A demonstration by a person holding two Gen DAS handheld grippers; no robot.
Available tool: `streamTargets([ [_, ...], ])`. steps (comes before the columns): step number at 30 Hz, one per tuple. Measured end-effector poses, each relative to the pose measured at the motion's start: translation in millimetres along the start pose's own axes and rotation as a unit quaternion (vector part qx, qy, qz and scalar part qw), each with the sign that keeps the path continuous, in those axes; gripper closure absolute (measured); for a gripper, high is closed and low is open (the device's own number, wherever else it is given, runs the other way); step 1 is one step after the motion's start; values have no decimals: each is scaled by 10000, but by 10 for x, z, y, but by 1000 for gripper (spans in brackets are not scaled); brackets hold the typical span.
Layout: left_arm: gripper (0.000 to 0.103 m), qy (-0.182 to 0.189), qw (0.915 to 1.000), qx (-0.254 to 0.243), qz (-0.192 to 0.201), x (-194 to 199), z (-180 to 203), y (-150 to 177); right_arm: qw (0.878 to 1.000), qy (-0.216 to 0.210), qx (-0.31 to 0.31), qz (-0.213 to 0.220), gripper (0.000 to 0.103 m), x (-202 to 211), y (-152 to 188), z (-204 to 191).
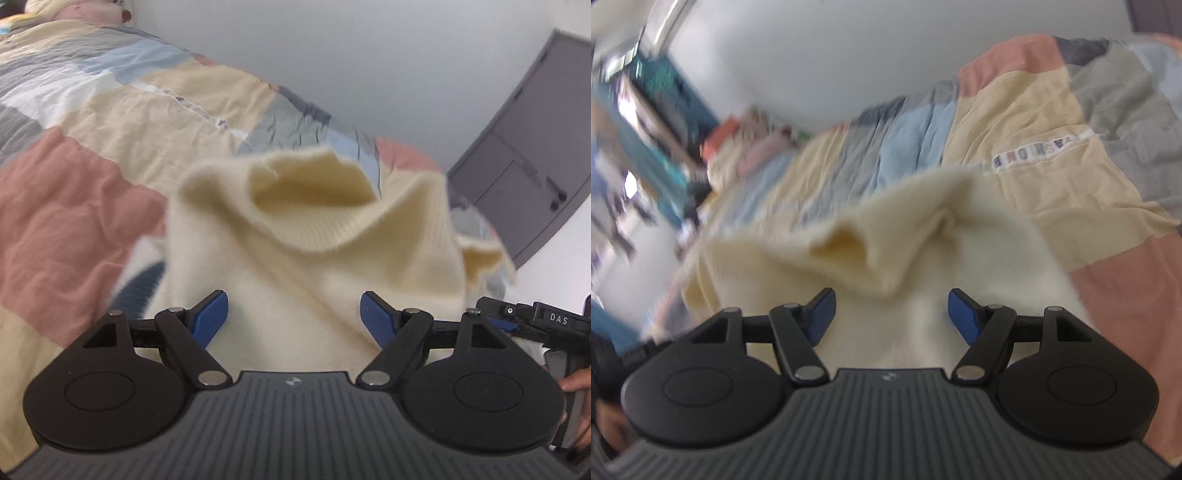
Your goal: Fold large clothes
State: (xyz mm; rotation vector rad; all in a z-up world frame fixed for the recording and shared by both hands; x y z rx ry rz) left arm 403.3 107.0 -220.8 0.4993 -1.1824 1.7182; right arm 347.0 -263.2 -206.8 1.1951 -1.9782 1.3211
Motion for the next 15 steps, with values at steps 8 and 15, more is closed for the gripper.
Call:
streamTargets([
  [8, 21, -293, 9995, -18, 148, -312, -41, -253, 9985, 460, 307, -4, 35, -343, -183, 3],
  [15, 20, -218, 9968, 415, 654, -545, -221, -610, 9984, 298, 170, 457, 37, -537, -513, 151],
])
Point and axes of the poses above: each gripper's, at about its wrist camera, not at the fingertips, and x roughly against the way its jaws point, z to its right, y to its underside, the point moved 10 cm from there along -x, roughly the way its jaws point, and after that the axes turned 14 degrees about -z, right-handed, at the moved point
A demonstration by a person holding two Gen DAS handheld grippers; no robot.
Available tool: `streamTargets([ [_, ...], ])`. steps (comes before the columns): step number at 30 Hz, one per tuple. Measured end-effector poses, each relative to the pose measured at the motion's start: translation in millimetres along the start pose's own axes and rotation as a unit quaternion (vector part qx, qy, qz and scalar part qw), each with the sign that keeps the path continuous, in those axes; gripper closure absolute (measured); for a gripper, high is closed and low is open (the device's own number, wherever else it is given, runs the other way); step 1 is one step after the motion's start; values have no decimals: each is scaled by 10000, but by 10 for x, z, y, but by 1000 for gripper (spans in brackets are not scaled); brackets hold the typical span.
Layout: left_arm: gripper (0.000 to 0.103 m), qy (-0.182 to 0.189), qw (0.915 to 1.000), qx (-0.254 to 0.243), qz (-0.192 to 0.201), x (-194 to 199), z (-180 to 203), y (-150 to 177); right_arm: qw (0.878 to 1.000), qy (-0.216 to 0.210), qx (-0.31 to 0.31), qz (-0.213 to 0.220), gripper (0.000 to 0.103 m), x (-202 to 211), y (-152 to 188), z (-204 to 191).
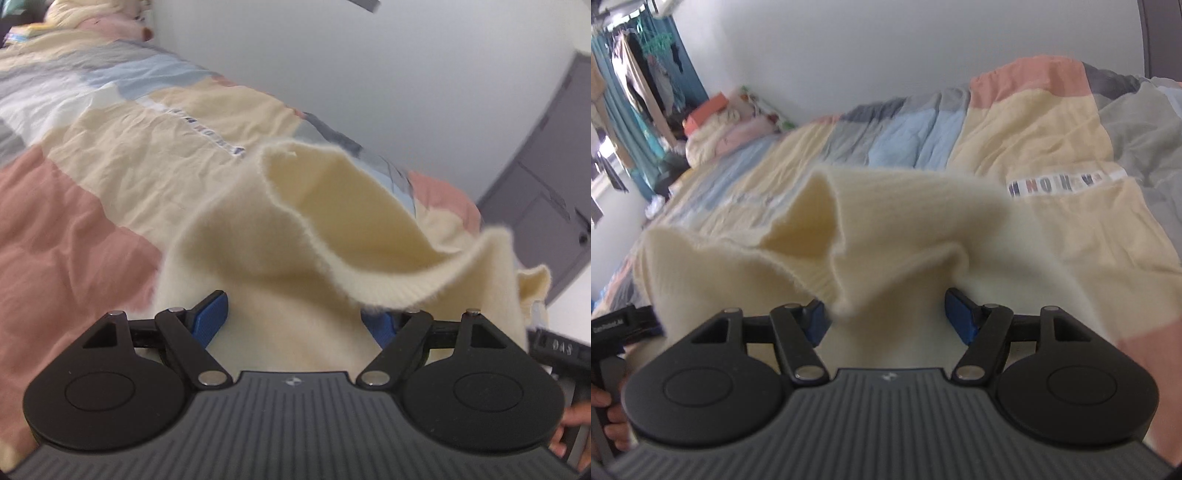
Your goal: Fold large clothes
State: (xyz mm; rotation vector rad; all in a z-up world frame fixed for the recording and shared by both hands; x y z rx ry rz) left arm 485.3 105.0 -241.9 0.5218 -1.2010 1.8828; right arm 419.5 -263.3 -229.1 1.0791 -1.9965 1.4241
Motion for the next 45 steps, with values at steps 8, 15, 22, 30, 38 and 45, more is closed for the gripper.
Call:
streamTargets([
  [8, 20, -794, 9938, 440, 637, 205, -261, -159, 9946, 570, -246, 834, 42, 277, -189, 241],
  [15, 22, -1021, 9947, 54, 135, 214, -284, -38, 9956, 531, -218, 742, 42, 301, -126, 309],
  [22, 83, -1168, 9931, -25, 95, 149, -284, 29, 9932, 1037, 368, 377, 83, 95, 2, 202],
  [30, 92, -613, 9914, 597, 987, 700, -396, -172, 9893, 983, 131, 1073, 94, 507, -157, 297],
  [38, 92, -791, 9896, 763, 924, 574, -527, -216, 9824, 1481, -441, 1047, 94, 487, -204, 788],
  [45, 92, -1295, 9905, 373, 269, 192, -576, -68, 9838, 1547, -795, 431, 94, 68, -71, 1066],
])
Point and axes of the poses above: each gripper's, at about its wrist camera, not at the fingertips, and x roughly against the way its jaws point, z to its right, y to its underside, the point moved 10 cm from there along -x, roughly the way its jaws point, and after that the axes turned 14 degrees about -z, right-handed, at the moved point
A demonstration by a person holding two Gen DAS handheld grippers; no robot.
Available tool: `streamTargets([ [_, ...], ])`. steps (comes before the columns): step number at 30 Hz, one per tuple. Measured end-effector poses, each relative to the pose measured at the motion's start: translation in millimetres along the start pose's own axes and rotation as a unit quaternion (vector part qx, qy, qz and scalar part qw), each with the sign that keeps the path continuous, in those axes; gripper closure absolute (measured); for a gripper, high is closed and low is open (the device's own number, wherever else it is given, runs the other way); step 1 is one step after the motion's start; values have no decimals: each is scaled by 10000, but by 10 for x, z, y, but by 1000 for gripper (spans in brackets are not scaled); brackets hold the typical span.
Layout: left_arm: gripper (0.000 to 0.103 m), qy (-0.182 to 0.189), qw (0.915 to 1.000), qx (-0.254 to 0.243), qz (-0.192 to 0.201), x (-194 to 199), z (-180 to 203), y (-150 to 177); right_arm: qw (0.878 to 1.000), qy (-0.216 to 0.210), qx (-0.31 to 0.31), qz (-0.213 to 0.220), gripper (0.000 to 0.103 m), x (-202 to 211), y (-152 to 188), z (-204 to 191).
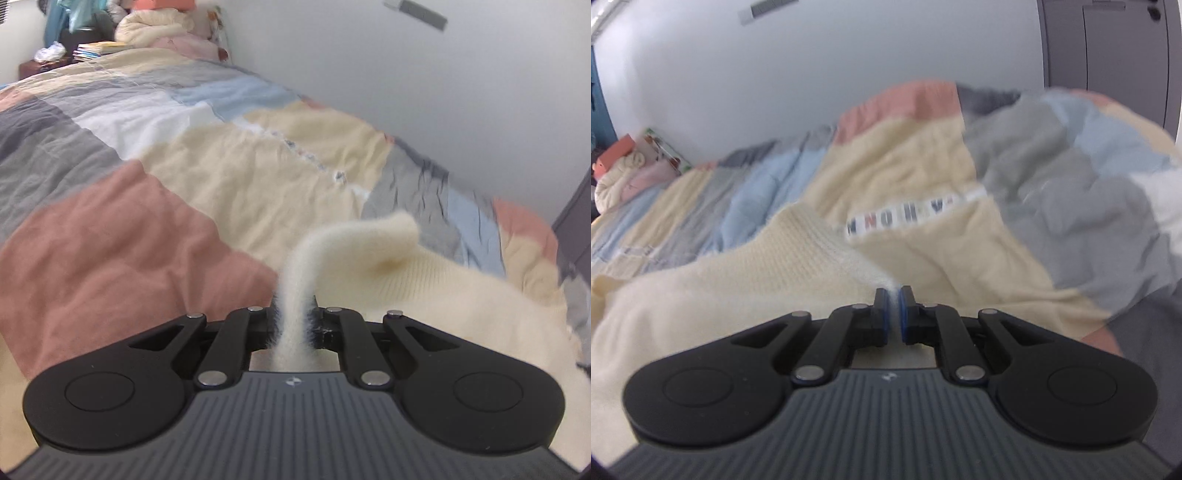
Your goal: Fold large clothes
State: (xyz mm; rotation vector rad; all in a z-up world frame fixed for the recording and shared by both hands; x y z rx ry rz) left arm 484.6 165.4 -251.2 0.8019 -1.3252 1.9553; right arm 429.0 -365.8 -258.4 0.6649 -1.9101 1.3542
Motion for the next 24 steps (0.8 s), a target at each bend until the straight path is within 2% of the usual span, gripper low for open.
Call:
streamTargets([
  [8, 91, -33, 9999, -81, -137, -27, 10, 28, 10000, -66, -41, -62, 93, -27, 9, -1],
  [14, 91, -135, 9995, -261, -100, 99, 100, 51, 9989, -420, -181, -35, 91, 33, -14, 6],
  [17, 77, -211, 9990, -384, 19, 243, 143, 66, 9990, -420, -168, 27, 90, 130, -18, -33],
  [18, 68, -203, 9989, -424, 67, 302, 157, 82, 9991, -393, -155, 59, 85, 172, -24, -47],
  [19, 61, -189, 9988, -446, 124, 368, 166, 99, 9991, -374, -162, 110, 75, 227, -27, -61],
  [20, 59, -168, 9986, -469, 186, 440, 176, 119, 9988, -421, -188, 179, 69, 291, -30, -74],
  [21, 58, -160, 9984, -495, 242, 513, 190, 145, 9981, -514, -231, 248, 58, 361, -28, -91],
  [22, 58, -157, 9981, -523, 280, 583, 203, 174, 9973, -609, -279, 312, 51, 434, -25, -105],
  [24, 58, -72, 9978, -562, 337, 724, 223, 260, 9959, -739, -317, 415, 51, 580, -6, -133],
])
Point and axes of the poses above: each gripper's, at about its wrist camera, not at the fingertips, and x roughly against the way its jaws point, z to its right, y to its underside, the point moved 10 cm from there along -x, roughly the way its jaws point, and after that the axes turned 14 degrees about -z, right-handed, at the moved point
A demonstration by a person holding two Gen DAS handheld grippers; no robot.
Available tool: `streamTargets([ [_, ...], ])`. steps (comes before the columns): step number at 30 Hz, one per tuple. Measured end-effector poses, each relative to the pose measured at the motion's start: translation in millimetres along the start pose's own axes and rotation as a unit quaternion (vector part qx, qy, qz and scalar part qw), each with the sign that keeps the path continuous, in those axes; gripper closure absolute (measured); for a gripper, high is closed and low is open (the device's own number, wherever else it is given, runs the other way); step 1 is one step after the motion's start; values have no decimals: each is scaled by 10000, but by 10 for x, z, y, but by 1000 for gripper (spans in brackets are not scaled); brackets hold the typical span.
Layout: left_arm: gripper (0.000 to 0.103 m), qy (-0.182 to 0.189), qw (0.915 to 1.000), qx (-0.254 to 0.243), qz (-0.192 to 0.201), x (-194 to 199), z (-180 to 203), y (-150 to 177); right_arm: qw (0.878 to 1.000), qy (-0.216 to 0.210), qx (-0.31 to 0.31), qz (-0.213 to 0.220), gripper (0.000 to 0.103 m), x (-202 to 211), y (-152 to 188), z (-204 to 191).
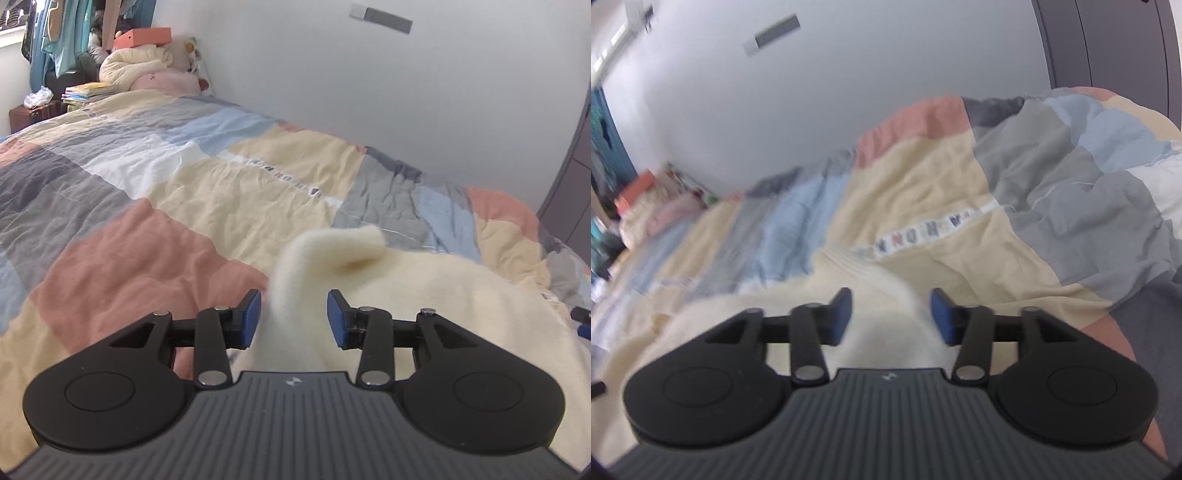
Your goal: Fold large clothes
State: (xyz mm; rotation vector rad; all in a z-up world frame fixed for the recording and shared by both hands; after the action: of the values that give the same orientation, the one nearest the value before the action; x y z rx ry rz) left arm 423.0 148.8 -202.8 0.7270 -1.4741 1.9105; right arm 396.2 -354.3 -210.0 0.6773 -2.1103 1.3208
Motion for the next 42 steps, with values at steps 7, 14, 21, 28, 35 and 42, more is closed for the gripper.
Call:
streamTargets([
  [7, 58, 397, 9991, -52, 118, 497, 213, 341, 9987, -501, -82, 1, 49, 441, 169, -187],
  [14, 57, 883, 9959, -29, 171, 931, 585, 773, 9950, -995, 121, -32, 49, 932, 550, -502],
  [21, 50, 1412, 9888, 450, -194, 1099, 732, 1229, 9821, -1770, -260, -580, 49, 1194, 1154, -709],
  [28, 37, 1743, 9765, 1064, -689, 1026, 723, 1594, 9573, -2328, -871, -1477, 38, 1156, 1712, -824],
  [35, 25, 1914, 9591, 1780, -1089, 817, 542, 1710, 9247, -2577, -1848, -2105, 17, 927, 1992, -781],
  [42, 20, 2031, 9441, 2201, -1375, 637, 452, 1753, 9141, -2499, -2361, -2151, 16, 681, 2035, -767],
])
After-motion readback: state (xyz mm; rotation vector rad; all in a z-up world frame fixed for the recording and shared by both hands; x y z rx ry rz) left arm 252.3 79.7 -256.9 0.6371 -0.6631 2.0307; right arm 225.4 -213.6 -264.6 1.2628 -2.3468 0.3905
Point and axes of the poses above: each gripper's, at about its wrist camera, not at the fingertips, and x roughly against the way its jaws point, z to its right, y to its underside, the point moved 10 cm from there along -x, roughly the way its jaws point, and after that the axes turned 14 degrees about -z, right-handed, at the moved point
